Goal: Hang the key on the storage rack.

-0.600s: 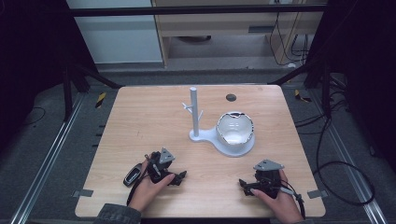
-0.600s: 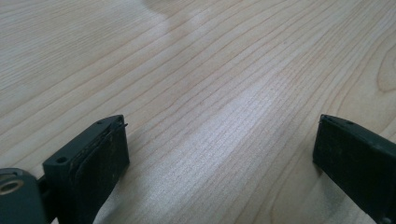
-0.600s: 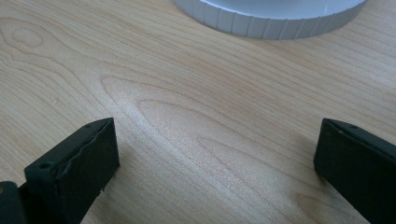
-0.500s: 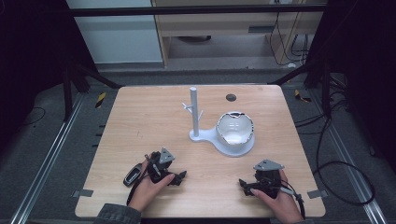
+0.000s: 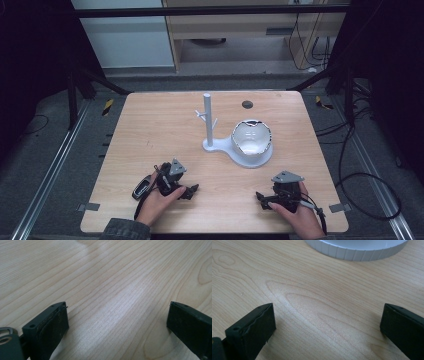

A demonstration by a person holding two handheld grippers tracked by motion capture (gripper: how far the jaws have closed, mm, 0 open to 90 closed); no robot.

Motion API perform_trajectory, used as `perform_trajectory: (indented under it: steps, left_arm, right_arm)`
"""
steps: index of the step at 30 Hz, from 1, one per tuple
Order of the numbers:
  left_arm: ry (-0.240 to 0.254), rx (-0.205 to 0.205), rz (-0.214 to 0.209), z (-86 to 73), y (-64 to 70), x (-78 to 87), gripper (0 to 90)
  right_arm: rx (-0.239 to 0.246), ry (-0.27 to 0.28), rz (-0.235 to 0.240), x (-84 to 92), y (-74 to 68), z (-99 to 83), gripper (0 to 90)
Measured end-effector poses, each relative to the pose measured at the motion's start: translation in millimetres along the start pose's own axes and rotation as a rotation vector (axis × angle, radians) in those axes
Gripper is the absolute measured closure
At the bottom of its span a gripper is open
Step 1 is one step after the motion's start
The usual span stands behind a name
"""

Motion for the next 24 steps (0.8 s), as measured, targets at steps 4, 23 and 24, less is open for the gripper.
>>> perform_trajectory:
  steps: [4,23,24]
  left_arm:
    - [0.008,0.008,0.006,0.9,-3.9,4.1,4.9]
    - [0.027,0.071,0.063,-6.2,-54.9,38.6,5.4]
    - [0.015,0.068,0.074,-7.1,-58.5,39.7,5.4]
  right_arm:
    - [-0.003,0.000,0.002,0.1,-0.3,0.0,0.4]
    - [-0.002,0.000,0.001,0.0,-0.2,-0.1,0.4]
    - [-0.002,0.001,0.003,-0.1,-0.3,0.0,0.4]
Point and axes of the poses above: each handheld gripper's, and its own axes: x roughly backward along the jaws, z roughly out of its top, y roughly to its right, the point moved 9 cm from there along -x, roughly forward along the jaws, and after that the axes turned 10 degrees about z, right-handed, at the moved point
